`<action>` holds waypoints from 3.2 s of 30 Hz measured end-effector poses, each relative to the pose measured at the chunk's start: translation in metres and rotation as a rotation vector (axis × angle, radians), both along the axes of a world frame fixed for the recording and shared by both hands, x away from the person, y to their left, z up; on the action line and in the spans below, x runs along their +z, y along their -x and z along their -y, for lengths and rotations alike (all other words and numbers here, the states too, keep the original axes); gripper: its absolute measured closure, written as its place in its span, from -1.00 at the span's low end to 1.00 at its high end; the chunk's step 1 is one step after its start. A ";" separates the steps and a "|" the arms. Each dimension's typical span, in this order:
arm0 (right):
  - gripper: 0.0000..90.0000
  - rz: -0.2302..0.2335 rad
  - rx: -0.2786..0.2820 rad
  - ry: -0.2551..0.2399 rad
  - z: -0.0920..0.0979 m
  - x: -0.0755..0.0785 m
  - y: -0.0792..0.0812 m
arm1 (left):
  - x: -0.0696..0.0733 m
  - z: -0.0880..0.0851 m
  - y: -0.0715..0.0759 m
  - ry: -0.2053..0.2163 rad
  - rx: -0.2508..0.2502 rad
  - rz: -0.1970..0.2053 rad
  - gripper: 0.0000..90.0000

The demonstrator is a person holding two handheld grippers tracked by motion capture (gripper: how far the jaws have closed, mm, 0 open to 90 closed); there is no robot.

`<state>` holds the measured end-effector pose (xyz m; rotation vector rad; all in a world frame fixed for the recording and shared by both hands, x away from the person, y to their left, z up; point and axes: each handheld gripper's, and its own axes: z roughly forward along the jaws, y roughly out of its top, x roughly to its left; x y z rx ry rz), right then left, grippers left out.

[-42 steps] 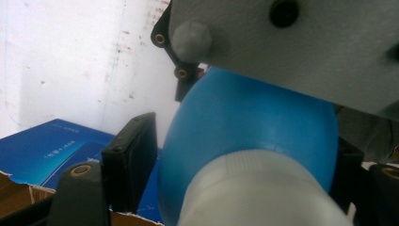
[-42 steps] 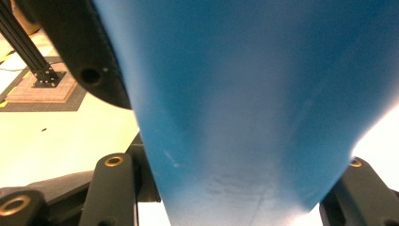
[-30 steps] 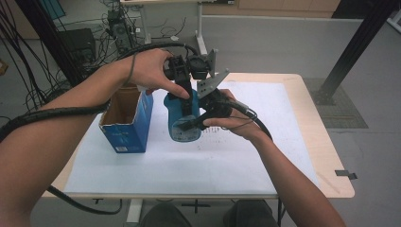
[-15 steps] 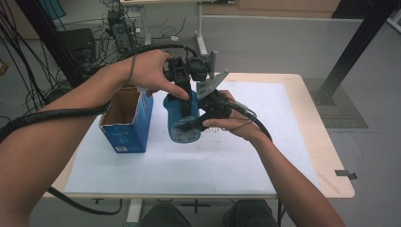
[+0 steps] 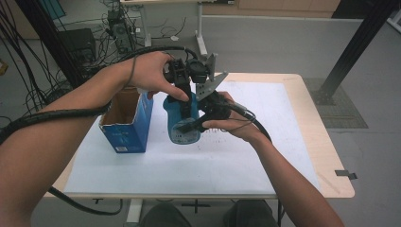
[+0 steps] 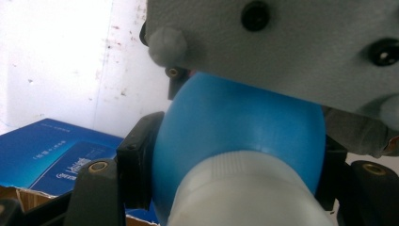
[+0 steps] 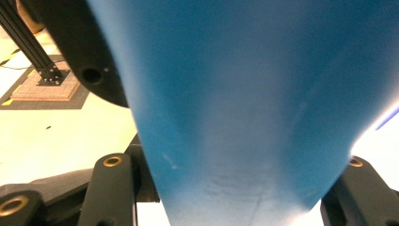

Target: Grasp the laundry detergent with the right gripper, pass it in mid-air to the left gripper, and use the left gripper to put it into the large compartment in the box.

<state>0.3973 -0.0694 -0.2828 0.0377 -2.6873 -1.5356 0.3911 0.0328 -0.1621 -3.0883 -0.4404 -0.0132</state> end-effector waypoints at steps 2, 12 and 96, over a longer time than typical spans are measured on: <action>-0.05 0.002 0.000 0.000 0.000 0.000 0.000 | 0.000 0.000 0.000 -0.001 0.000 0.000 -0.22; -0.05 -0.004 -0.001 0.004 0.002 0.001 0.000 | 0.000 0.001 0.000 0.014 -0.004 -0.001 -0.21; -0.06 -0.015 0.022 -0.008 0.000 -0.002 0.001 | -0.001 -0.003 0.003 0.018 0.014 -0.015 -0.21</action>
